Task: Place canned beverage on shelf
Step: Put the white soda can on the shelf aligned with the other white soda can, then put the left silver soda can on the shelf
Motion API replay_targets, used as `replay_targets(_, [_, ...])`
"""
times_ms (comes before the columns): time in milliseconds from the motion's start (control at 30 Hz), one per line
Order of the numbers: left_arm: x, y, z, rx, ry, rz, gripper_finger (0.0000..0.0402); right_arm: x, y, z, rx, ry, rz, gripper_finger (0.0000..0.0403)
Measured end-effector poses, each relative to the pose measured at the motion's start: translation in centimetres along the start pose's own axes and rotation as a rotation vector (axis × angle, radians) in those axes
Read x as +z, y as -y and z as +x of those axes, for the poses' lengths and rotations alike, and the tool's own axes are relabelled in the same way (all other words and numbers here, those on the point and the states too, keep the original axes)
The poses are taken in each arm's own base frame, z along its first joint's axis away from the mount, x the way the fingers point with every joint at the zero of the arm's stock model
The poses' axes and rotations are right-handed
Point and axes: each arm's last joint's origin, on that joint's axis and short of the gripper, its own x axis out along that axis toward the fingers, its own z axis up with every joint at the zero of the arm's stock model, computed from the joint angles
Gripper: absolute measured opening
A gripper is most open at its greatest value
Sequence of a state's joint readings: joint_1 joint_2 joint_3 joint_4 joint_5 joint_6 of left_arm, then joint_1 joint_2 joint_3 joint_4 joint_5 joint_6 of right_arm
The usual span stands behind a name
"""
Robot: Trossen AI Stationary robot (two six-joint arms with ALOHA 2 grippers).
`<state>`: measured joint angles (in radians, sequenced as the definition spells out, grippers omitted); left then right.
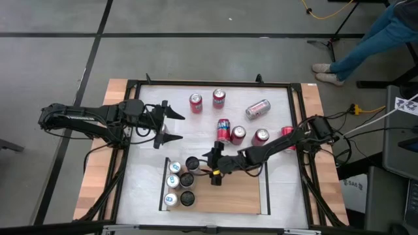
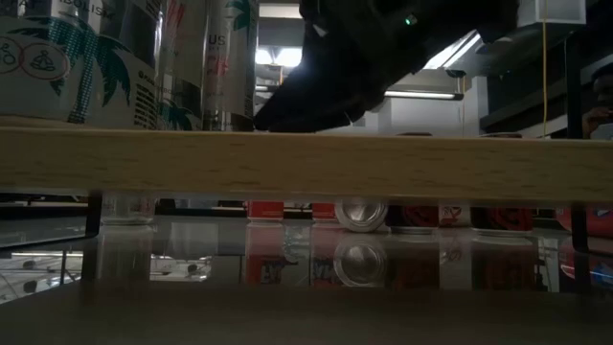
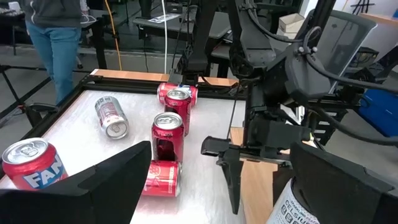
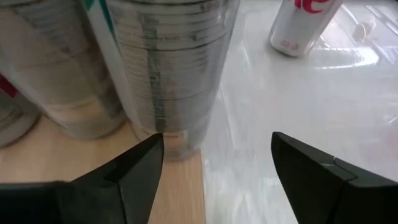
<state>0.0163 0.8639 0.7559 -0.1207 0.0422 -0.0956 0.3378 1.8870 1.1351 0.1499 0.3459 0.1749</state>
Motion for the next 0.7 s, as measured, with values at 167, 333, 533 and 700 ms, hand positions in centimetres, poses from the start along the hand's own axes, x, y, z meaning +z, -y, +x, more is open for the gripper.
replay_targets(167, [0.00, 0.00, 0.00, 0.000, 0.000, 0.000, 0.0377, 0.12, 0.20, 0.09, 0.005, 0.007, 0.006, 0.0287])
replay_targets(333, [0.00, 0.00, 0.00, 0.000, 0.000, 0.000, 0.0377, 0.07, 0.12, 0.00, 0.024, -0.004, 0.002, 0.0287])
replay_targets(533, [0.00, 0.00, 0.00, 0.000, 0.000, 0.000, 0.0377, -0.14, 0.07, -0.01, 0.044, -0.029, -0.005, 0.0287])
replay_targets(700, [0.00, 0.00, 0.00, 0.000, 0.000, -0.001, 0.0377, 0.08, 0.18, -0.43, 0.043, -0.036, -0.007, 0.0287])
